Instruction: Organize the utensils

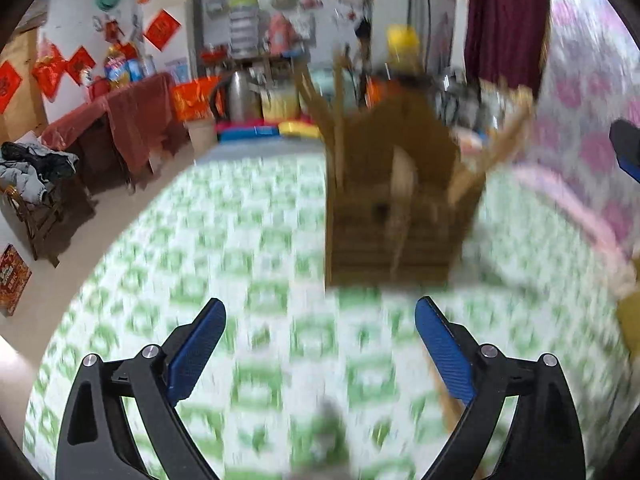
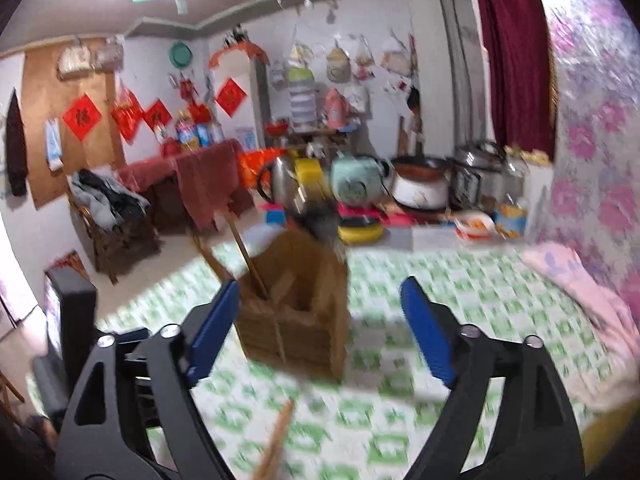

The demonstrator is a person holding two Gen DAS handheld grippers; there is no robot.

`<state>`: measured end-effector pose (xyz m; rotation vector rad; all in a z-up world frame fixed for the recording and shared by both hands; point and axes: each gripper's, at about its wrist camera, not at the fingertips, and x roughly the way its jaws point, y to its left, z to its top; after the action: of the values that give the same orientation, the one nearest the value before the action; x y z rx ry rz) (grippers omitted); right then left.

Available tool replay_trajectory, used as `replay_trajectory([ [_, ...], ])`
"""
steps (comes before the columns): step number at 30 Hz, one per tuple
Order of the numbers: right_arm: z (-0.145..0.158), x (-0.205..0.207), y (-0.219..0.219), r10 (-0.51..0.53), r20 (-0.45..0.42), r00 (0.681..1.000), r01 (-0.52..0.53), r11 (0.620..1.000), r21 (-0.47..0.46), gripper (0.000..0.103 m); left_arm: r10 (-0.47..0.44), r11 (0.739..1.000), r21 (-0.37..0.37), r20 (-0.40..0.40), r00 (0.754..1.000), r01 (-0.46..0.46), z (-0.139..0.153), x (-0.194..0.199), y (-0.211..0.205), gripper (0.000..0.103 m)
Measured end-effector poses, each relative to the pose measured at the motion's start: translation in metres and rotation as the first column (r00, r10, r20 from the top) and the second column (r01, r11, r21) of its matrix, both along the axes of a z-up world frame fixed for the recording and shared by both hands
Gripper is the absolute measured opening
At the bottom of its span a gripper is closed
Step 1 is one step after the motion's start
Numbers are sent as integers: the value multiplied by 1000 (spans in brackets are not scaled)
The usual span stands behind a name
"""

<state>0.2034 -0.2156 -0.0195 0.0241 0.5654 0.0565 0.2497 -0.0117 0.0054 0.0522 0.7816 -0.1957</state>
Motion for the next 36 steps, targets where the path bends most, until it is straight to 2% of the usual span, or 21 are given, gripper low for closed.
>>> replay_trajectory([
  [3, -44, -17, -6, -41, -116, 992, 36, 998, -51, 84, -39, 999, 27, -58, 998, 41, -19, -17, -4, 94],
  [5, -70, -27, -10, -30, -212, 977, 16, 998, -68, 84, -49, 998, 45, -86, 995, 53, -28, -30, -4, 94],
  [8, -92, -45, -11, -13, -286, 958, -16, 995, -98, 84, -53, 998, 35, -108, 993, 58, -35, -45, -5, 94],
  [11, -97, -60, -11, -4, -299, 954, -33, 993, -117, 86, -92, 996, -7, -158, 983, 92, -39, -60, -9, 94],
  [14, -94, -65, -19, -18, -281, 960, -2, 997, -72, 92, -137, 990, -47, -194, 971, 130, -43, -76, -16, 94],
  [17, -96, -57, -31, -30, -305, 952, 26, 1000, -17, 94, -195, 981, -62, -212, 957, 186, -45, -93, -26, 94],
  [19, -102, -53, -40, -42, -339, 940, 53, 998, 23, 94, -217, 976, -46, -212, 953, 212, -47, -100, -34, 94],
  [23, -111, -49, -49, -53, -389, 920, 87, 994, 70, 94, -229, 970, 35, -220, 948, 242, -55, -109, -48, 94],
  [25, -114, -48, -50, -54, -398, 916, 92, 993, 75, 94, -224, 966, 79, -230, 947, 248, -59, -110, -54, 94],
  [30, -116, -47, -49, -53, -402, 914, 91, 993, 77, 94, -207, 962, 123, -245, 947, 243, -65, -103, -58, 94],
  [33, -116, -47, -50, -51, -403, 914, 90, 993, 81, 94, -167, 969, 142, -234, 958, 204, -66, -94, -56, 94],
  [36, -116, -47, -50, -51, -403, 914, 92, 992, 83, 94, -89, 981, 155, -200, 976, 121, -63, -84, -43, 86],
])
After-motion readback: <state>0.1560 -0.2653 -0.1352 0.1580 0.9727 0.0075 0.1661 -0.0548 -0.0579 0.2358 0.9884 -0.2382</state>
